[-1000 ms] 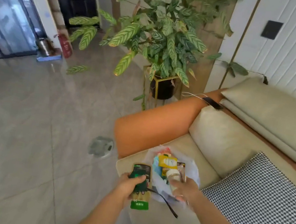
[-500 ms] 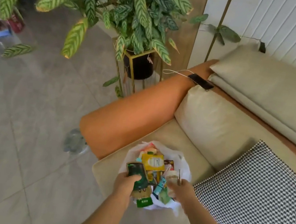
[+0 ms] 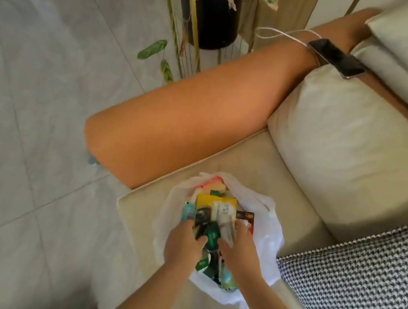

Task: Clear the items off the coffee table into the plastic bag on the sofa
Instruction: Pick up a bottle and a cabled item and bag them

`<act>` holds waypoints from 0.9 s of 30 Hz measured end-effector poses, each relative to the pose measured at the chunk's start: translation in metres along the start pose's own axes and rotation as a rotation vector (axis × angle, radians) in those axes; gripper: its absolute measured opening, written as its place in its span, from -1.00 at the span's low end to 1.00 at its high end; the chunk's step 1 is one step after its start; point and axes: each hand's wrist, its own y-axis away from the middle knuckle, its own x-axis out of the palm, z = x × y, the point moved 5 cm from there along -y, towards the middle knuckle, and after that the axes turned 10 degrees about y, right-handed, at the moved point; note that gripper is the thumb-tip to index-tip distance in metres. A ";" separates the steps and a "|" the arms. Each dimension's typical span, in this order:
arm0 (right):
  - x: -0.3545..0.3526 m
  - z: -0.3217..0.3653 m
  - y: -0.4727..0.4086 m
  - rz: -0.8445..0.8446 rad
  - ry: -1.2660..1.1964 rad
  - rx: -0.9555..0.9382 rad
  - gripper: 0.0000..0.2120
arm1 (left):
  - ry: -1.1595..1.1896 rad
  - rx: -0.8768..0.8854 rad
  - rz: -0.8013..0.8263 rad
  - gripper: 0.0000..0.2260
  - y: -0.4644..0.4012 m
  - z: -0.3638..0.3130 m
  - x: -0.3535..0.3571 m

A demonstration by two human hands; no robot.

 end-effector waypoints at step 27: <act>-0.071 -0.051 -0.044 -0.228 0.049 0.220 -0.72 | 0.407 -0.074 -0.176 -0.76 -0.014 0.007 -0.064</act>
